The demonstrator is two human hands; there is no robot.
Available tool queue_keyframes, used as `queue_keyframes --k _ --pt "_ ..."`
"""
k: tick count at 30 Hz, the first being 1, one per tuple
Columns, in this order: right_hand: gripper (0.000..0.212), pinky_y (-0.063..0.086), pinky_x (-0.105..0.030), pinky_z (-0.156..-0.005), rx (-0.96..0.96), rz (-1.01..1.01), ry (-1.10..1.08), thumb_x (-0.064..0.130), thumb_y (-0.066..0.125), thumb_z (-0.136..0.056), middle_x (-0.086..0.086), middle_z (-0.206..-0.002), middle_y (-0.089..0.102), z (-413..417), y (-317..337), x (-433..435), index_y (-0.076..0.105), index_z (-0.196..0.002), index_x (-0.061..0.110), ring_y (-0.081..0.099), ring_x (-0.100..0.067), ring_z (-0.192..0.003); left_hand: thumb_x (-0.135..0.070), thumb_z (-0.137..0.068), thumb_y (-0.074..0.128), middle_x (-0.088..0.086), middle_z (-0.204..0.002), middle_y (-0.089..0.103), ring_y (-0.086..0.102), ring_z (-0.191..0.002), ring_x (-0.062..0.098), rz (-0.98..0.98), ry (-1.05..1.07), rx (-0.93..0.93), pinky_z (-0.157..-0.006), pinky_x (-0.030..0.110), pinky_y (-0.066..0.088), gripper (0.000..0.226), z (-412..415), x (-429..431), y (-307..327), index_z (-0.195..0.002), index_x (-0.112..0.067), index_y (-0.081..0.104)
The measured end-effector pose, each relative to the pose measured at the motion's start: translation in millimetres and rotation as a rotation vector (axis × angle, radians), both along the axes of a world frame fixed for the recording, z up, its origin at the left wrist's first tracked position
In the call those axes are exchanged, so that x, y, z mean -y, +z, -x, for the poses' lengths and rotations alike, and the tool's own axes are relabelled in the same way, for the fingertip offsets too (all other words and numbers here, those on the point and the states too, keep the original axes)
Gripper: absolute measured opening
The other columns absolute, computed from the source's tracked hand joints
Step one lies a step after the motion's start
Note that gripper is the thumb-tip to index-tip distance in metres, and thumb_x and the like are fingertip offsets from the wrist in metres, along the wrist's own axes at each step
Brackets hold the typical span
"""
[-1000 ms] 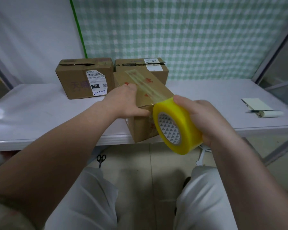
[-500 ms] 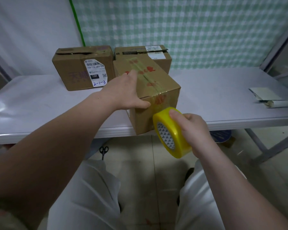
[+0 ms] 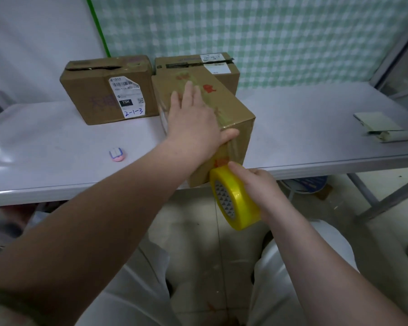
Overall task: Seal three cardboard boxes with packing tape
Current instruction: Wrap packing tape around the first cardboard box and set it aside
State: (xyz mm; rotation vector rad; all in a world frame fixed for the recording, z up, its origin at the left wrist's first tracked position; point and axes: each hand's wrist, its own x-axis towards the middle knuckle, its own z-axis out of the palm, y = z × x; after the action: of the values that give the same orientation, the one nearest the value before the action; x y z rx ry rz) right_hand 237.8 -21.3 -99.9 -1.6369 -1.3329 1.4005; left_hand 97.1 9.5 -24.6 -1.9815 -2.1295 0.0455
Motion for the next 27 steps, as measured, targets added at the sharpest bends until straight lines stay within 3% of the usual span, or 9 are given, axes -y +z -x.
queue_keyframes --k 4,6,9,14,18,20,23,25,27 --pt "0.033 0.054 -0.047 -0.090 -0.154 0.041 0.026 0.048 0.066 -0.083 -0.008 -0.101 0.072 -6 -6 2 0.066 -0.095 0.017 0.069 -0.025 -0.091 -0.060 -0.088 0.046 0.016 -0.143 0.039 0.034 -0.134 0.032 -0.152 -0.168 0.037 -0.110 0.046 0.028 0.078 2 -2 -18 -0.143 -0.007 0.030" --pt "0.037 0.054 -0.046 -0.091 -0.190 0.047 0.041 0.048 0.065 -0.084 -0.007 -0.104 0.071 -7 -9 4 0.067 -0.106 0.018 0.069 -0.024 -0.094 -0.059 -0.080 0.059 0.016 -0.136 0.046 0.042 -0.128 0.033 -0.206 -0.193 0.011 -0.102 0.047 0.036 0.083 3 0 -25 -0.139 -0.006 0.035" --pt "0.037 0.052 -0.039 -0.087 -0.223 0.030 0.021 0.047 0.066 -0.083 -0.007 -0.105 0.071 -7 -9 9 0.067 -0.105 0.017 0.068 -0.024 -0.095 -0.057 -0.058 0.077 0.021 -0.117 0.059 0.057 -0.110 0.040 -0.248 -0.189 -0.062 -0.088 0.051 0.047 0.089 3 0 -30 -0.123 -0.001 0.051" --pt "0.041 0.050 -0.035 -0.081 -0.269 0.026 -0.022 0.048 0.070 -0.073 -0.009 -0.104 0.070 -2 -5 13 0.067 -0.099 0.016 0.067 -0.025 -0.095 -0.057 -0.061 0.075 0.024 -0.130 0.049 0.048 -0.120 0.044 -0.224 -0.202 -0.099 -0.096 0.055 0.041 0.093 3 -2 -30 -0.130 -0.003 0.041" --pt "0.029 0.050 -0.038 -0.083 -0.298 0.065 -0.028 0.039 0.064 -0.087 -0.012 -0.107 0.068 11 1 13 0.065 -0.102 0.014 0.065 -0.028 -0.098 -0.058 -0.063 0.075 0.019 -0.122 0.053 0.051 -0.114 0.038 -0.233 -0.256 -0.121 -0.091 0.049 0.043 0.089 11 -5 -25 -0.127 -0.005 0.043" --pt "0.034 0.051 -0.040 -0.083 -0.323 0.106 -0.030 0.037 0.063 -0.089 -0.016 -0.110 0.068 19 2 14 0.064 -0.108 0.009 0.065 -0.030 -0.098 -0.055 -0.069 0.075 0.015 -0.127 0.051 0.049 -0.118 0.033 -0.263 -0.316 -0.045 -0.098 0.050 0.038 0.082 21 -3 -24 -0.130 -0.009 0.044" --pt "0.036 0.050 -0.035 -0.076 -0.414 0.197 -0.023 0.037 0.061 -0.090 -0.014 -0.112 0.067 32 5 18 0.062 -0.116 0.012 0.065 -0.026 -0.093 -0.046 -0.080 0.067 0.009 -0.129 0.051 0.046 -0.123 0.028 -0.375 -0.290 0.245 -0.108 0.053 0.027 0.061 44 14 -31 -0.129 -0.013 0.051" --pt "0.036 0.052 -0.037 -0.082 -0.474 0.267 -0.021 0.039 0.060 -0.090 -0.013 -0.115 0.067 41 6 20 0.061 -0.118 0.017 0.065 -0.028 -0.099 -0.038 -0.083 0.064 0.011 -0.115 0.056 0.050 -0.109 0.028 -0.568 -0.210 0.430 -0.097 0.039 0.035 0.043 58 34 -41 -0.115 -0.010 0.059" --pt "0.036 0.053 -0.040 -0.085 -0.525 0.315 -0.020 0.038 0.059 -0.091 -0.012 -0.113 0.067 50 7 22 0.060 -0.121 0.018 0.065 -0.028 -0.101 -0.032 -0.086 0.063 0.008 -0.095 0.058 0.052 -0.089 0.021 -0.629 -0.066 0.626 -0.079 0.029 0.038 0.029 64 56 -47 -0.104 -0.010 0.058"
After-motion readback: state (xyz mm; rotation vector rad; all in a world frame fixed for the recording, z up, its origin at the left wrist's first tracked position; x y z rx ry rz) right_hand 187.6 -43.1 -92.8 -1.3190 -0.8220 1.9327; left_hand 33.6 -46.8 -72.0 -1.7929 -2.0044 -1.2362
